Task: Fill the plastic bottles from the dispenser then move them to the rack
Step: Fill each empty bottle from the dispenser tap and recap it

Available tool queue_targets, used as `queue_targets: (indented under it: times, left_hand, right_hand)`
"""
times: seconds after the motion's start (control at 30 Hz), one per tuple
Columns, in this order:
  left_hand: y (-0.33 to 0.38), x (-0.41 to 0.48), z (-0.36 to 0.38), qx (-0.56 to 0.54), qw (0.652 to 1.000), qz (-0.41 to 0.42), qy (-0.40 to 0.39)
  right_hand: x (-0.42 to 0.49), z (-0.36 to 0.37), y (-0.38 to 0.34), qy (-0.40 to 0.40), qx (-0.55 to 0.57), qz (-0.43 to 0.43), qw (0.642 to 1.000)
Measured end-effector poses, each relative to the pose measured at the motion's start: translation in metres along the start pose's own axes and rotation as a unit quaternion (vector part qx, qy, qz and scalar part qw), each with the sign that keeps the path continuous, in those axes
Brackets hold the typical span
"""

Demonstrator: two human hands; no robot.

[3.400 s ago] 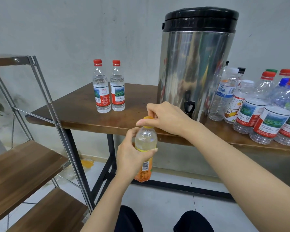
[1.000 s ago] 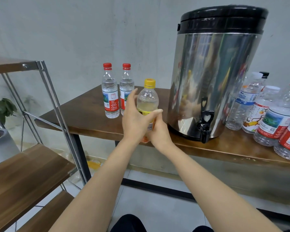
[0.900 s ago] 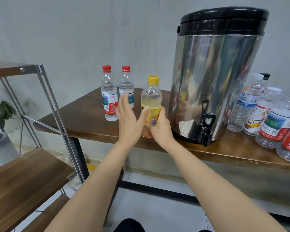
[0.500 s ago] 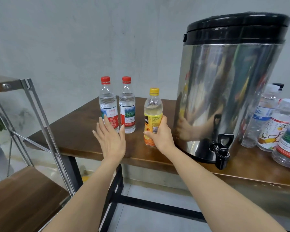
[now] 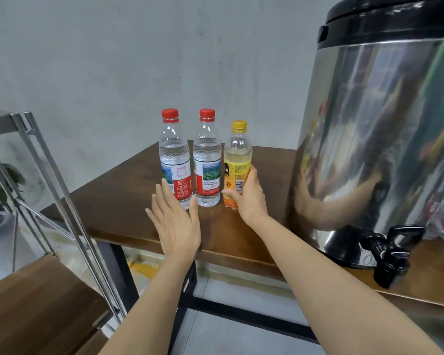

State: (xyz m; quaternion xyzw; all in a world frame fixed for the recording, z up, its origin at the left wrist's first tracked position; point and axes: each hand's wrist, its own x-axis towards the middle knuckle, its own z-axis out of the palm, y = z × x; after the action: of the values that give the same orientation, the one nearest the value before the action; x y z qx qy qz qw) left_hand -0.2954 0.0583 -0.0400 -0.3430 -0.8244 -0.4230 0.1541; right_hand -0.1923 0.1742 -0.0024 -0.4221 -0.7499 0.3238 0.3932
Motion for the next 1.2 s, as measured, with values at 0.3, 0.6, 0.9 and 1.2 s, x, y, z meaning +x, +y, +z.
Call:
queue_targets:
  times: [0.3, 0.6, 0.9, 1.2]
  left_hand:
    - [0.0, -0.002, -0.002, -0.024, 1.0, 0.01, 0.007]
    - [-0.004, -0.004, -0.004, -0.047, 0.998, 0.036, 0.023]
    - [0.012, -0.028, -0.011, -0.092, 0.994, 0.056, -0.031]
    - [0.083, -0.128, -0.049, -0.293, 0.94, 0.17, -0.029]
  right_hand:
    - [0.005, 0.007, 0.005, -0.011, -0.009, -0.011, 1.0]
    - [-0.038, -0.021, 0.012, -0.079, -0.108, -0.057, 0.989]
    - [-0.137, -0.095, -0.009, -0.121, -0.216, -0.186, 0.951]
    - [-0.201, -0.173, 0.016, -0.017, -0.173, -0.278, 0.945]
